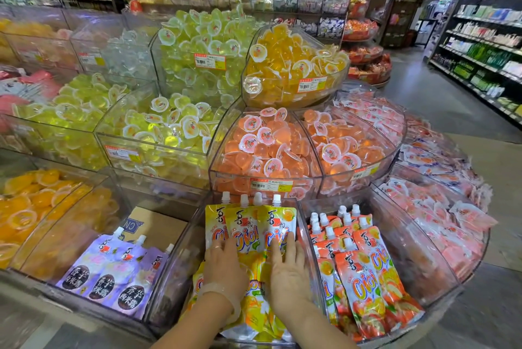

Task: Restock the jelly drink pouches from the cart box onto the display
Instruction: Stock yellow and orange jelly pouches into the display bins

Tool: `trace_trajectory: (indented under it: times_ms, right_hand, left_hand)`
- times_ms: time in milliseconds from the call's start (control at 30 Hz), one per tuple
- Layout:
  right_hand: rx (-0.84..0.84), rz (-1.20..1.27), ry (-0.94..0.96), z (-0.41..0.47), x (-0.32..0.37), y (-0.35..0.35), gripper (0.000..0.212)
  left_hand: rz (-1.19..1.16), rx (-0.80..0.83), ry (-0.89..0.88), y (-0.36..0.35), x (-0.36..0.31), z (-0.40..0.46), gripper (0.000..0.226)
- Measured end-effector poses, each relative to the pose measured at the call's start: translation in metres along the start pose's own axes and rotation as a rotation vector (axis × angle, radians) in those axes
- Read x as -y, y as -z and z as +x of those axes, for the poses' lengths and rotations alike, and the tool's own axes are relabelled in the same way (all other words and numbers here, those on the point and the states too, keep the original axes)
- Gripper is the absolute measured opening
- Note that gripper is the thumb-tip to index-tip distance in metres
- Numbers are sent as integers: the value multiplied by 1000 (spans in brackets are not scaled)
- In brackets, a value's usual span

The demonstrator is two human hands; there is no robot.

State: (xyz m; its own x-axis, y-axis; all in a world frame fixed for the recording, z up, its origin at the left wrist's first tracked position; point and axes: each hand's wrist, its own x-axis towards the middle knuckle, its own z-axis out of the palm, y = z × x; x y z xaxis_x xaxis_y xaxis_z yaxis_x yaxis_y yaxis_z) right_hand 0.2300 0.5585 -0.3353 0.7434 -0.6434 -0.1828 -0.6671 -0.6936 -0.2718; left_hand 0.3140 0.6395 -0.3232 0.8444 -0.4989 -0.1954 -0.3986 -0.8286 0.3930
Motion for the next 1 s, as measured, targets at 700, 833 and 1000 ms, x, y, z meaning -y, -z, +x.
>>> trace_trajectory:
  times_ms: [700,833,1000]
  right_hand:
    - [-216,-72,-190,-121,-331,155,66]
    - [-202,-57,-379,-179,-424,166,73]
    - [-213,-11,-628,-247,-529,178,82]
  left_hand:
    - [391,62,-693,-81,-334,-140,65]
    - [468,183,-866,-139,-411,-192,84]
    - [524,261,-1080,-201,-512,-260,78]
